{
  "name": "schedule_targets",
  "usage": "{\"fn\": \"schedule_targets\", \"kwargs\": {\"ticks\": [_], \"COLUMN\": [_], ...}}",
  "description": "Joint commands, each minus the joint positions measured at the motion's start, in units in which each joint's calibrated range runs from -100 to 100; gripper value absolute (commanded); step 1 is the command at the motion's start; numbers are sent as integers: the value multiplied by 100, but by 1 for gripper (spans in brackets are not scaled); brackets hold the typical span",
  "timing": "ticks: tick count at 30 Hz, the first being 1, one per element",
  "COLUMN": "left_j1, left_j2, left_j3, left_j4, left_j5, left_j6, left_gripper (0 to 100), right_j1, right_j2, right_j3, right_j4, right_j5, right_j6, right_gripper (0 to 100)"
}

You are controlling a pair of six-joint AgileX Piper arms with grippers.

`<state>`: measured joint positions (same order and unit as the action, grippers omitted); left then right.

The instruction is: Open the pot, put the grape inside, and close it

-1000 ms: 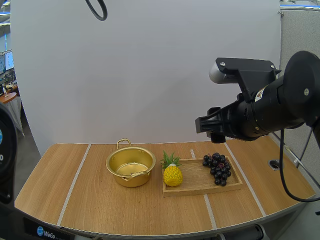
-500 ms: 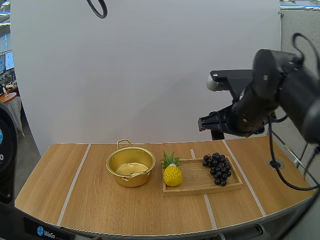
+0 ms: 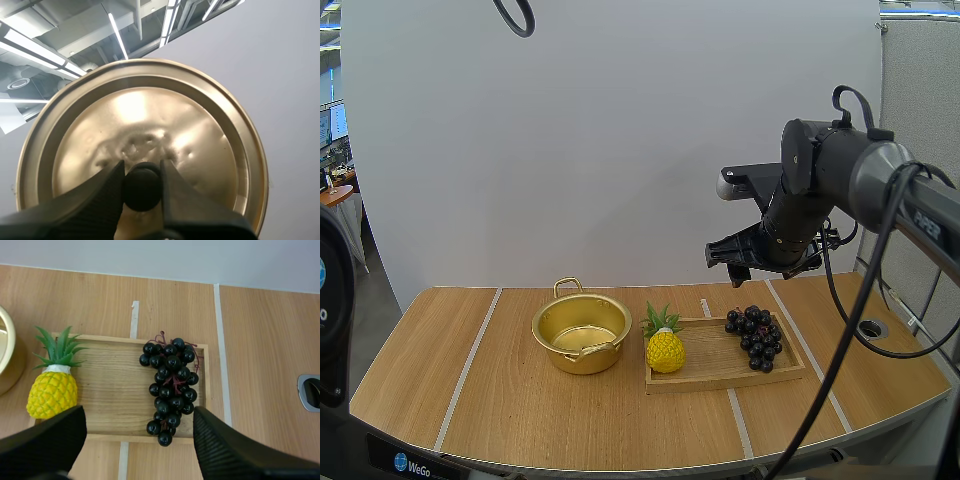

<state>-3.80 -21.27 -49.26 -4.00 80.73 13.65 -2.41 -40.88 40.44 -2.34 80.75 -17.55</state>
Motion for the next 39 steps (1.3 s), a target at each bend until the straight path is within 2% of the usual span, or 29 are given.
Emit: {"fn": "schedule_targets", "kwargs": {"ticks": [1,11,28,39], "left_j1": [-9,-9,-9,-9], "left_j2": [-34,-34,-34,-34], "left_j3": [-36,-36,-36,-36], "left_j4": [41,41,41,41], "left_j5": [-225,-225,-225,-225], "left_j6": [-52,-52,-52,-52], "left_gripper": [0,0,0,0], "right_j1": [-161,-889,-921,-921], "right_j2": [202,1060,2246,2464], "right_j3": [-32,-32,-32,-19], "right_j4": [152,1454,1328,1316], "right_j5": [-217,-407,-1224,-1608], "right_j6": [-349,-1876,-2433,-2646], "right_gripper": [100,100,100,100]}}
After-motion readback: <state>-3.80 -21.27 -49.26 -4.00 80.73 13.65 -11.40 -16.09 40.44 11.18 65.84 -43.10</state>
